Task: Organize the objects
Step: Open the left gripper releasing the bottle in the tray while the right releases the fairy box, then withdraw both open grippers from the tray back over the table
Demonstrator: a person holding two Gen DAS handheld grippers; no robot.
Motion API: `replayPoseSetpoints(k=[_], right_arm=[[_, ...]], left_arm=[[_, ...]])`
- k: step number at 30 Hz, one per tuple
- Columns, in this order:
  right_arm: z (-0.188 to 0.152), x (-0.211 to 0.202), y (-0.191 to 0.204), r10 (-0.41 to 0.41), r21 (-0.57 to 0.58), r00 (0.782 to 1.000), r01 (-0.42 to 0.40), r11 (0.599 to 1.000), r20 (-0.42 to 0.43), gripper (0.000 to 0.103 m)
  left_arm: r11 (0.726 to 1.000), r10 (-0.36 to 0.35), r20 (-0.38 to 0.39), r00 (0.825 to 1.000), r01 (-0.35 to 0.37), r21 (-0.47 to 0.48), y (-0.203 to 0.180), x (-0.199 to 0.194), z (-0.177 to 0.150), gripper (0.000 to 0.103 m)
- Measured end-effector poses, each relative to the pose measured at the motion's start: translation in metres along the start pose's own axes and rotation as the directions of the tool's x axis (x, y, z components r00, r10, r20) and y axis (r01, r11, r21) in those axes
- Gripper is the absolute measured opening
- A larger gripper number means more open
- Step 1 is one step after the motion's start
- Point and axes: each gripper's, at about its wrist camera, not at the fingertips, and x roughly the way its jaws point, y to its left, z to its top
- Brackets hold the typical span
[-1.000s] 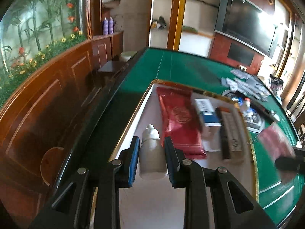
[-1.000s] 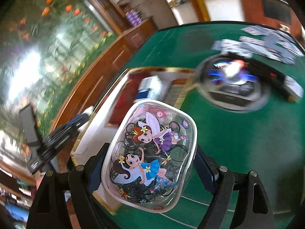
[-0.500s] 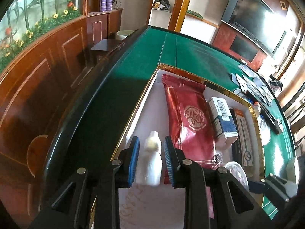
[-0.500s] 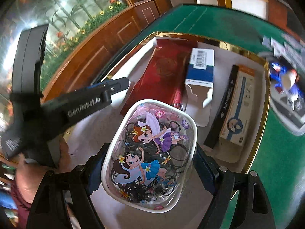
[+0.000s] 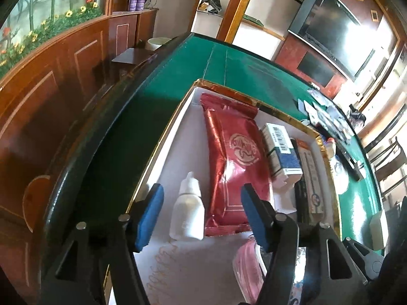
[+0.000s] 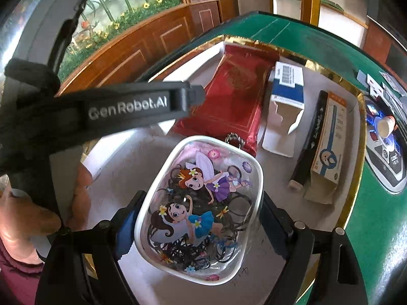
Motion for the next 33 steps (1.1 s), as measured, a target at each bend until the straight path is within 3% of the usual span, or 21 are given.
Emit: replayPoseSetpoints(k=[5, 9, 16, 22, 25, 30, 33], right_arm=[[-0.002, -0.025, -0.012, 0.011, 0.027, 0.998, -0.012, 1.000, 0.054, 0.093], [-0.012, -0.046, -0.022, 0.011, 0.035, 0.995, -0.015, 0.999, 0.096, 0.094], [-0.033, -0.091, -0.032, -0.085, 0.014, 0.972, 0.083, 0.996, 0.220, 0.094], [-0.053, -0.130, -0.057, -0.172, 0.063, 0.932, 0.160, 0.985, 0.318, 0.097], [-0.073, -0.150, -0.083, -0.244, 0.133, 0.901, 0.210, 0.969, 0.359, 0.099], [-0.111, -0.168, -0.134, -0.313, 0.273, 0.879, 0.222, 0.936, 0.359, 0.100], [-0.137, -0.182, -0.172, -0.352, 0.361, 0.873, 0.225, 0.905, 0.338, 0.100]], left_arm=[[0.994, -0.066, 0.032, 0.997, 0.068, -0.080, 0.008, -0.011, 0.001, 0.074], [0.992, -0.066, 0.087, 0.994, 0.075, -0.098, 0.005, -0.036, 0.000, 0.081], [0.995, 0.017, 0.187, 0.982, 0.001, -0.097, -0.012, -0.093, -0.009, 0.088], [1.000, 0.017, 0.272, 0.962, -0.022, 0.013, -0.055, -0.129, -0.027, 0.091], [0.996, -0.031, 0.292, 0.956, 0.006, 0.084, -0.091, -0.138, -0.039, 0.093], [0.964, -0.178, 0.224, 0.958, 0.125, 0.234, -0.170, -0.128, -0.063, 0.094], [0.942, -0.210, 0.161, 0.964, 0.155, 0.298, -0.211, -0.108, -0.079, 0.094]])
